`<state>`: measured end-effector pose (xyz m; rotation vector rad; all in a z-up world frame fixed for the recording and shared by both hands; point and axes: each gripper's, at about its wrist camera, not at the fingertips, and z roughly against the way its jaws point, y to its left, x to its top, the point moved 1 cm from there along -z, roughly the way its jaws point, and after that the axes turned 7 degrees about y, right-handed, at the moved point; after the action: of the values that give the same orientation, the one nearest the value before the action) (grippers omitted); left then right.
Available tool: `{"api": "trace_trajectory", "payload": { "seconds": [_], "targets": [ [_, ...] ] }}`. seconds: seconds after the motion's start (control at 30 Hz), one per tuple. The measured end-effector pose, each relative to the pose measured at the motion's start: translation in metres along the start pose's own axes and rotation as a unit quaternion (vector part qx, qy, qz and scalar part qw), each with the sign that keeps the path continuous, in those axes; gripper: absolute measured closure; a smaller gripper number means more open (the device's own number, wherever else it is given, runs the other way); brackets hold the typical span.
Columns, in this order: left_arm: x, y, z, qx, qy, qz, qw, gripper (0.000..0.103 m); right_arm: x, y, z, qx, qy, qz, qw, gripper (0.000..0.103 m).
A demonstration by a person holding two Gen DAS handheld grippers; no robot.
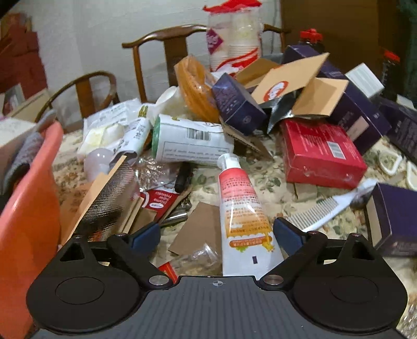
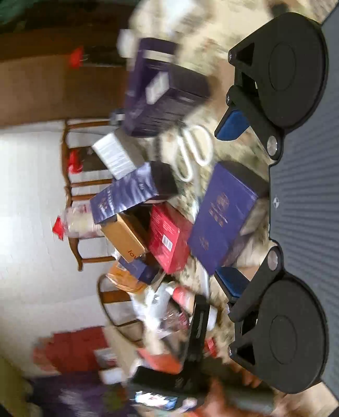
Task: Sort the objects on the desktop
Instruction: 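Lower the right gripper over the navy box while the left gripper approaches the white-red tube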
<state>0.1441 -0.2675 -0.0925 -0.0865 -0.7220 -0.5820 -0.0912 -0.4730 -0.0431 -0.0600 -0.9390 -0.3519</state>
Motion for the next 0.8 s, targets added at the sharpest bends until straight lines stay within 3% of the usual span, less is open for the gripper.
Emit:
{"api": "trace_trajectory", "payload": {
  "seconds": [0.13, 0.27, 0.43, 0.47, 0.53, 0.7, 0.8],
  "targets": [
    [0.0, 0.0, 0.0, 0.008, 0.0, -0.01, 0.9999, 0.008, 0.01, 0.009, -0.016, 0.005, -0.007, 0.104, 0.995, 0.0],
    [-0.004, 0.008, 0.0, -0.004, 0.005, -0.012, 0.9999, 0.004, 0.016, 0.014, -0.045, 0.007, 0.03, 0.203, 0.979, 0.0],
    [-0.005, 0.015, -0.004, -0.016, 0.015, -0.005, 0.9997, 0.002, 0.01, 0.016, -0.071, 0.039, 0.101, 0.252, 0.962, 0.0],
    [-0.004, 0.015, -0.004, -0.013, 0.013, -0.004, 0.9998, 0.002, 0.009, 0.013, -0.069, 0.045, 0.088, 0.238, 0.966, 0.0],
    [-0.004, 0.013, -0.004, -0.013, 0.001, -0.004, 0.9999, 0.008, 0.009, 0.01, -0.07, 0.047, 0.094, 0.219, 0.97, 0.0],
    [-0.001, 0.004, 0.001, -0.046, -0.01, -0.012, 0.9988, 0.06, -0.001, 0.013, -0.066, 0.028, 0.054, 0.16, 0.985, 0.004],
    [-0.004, -0.001, 0.004, -0.04, -0.018, -0.022, 0.9988, 0.06, 0.0, 0.015, -0.058, 0.027, 0.049, 0.129, 0.99, 0.015]
  ]
}}
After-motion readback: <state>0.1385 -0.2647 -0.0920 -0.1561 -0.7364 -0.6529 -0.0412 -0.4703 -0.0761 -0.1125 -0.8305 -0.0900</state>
